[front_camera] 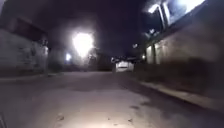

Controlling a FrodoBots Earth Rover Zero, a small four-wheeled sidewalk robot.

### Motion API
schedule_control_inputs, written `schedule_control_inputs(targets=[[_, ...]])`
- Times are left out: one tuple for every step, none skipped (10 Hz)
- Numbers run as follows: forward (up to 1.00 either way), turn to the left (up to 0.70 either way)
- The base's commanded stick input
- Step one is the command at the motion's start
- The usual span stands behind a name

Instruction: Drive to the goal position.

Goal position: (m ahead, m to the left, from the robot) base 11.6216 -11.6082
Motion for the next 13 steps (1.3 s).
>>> schedule_control_inputs(targets=[[0.7,0.0],[0.7,0.0],[0.7,0.0],[0.7,0.0],[0.7,0.0],[0.7,0.0],[0.7,0.0],[0.7,0.0],[0.7,0.0],[0.7,0.0],[0.7,0.0],[0.7,0.0],[0.7,0.0]])
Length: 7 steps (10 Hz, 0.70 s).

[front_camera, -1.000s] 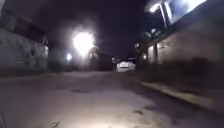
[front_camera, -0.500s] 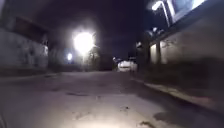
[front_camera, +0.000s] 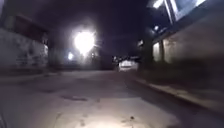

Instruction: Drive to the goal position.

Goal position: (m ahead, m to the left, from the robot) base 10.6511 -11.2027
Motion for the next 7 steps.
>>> schedule_control_inputs(targets=[[0.7,0.0],[0.7,0.0],[0.7,0.0],[0.7,-0.14],[0.7,-0.35],[0.7,-0.35],[0.7,-0.35]])
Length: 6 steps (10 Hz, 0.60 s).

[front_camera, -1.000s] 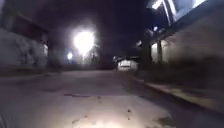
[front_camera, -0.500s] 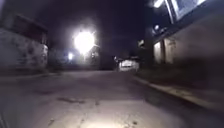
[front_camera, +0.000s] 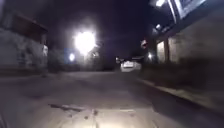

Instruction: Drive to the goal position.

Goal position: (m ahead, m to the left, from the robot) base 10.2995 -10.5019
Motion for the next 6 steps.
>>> schedule_control_inputs(targets=[[0.7,-0.19],[0.7,0.0],[0.7,0.0],[0.7,0.0],[0.7,0.0],[0.7,0.0]])
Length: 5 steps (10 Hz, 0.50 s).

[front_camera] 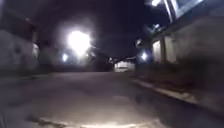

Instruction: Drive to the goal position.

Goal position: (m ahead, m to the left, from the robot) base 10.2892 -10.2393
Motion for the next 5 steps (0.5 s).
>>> schedule_control_inputs(targets=[[0.7,0.0],[0.7,0.0],[0.7,0.0],[0.7,-0.01],[0.7,-0.3]])
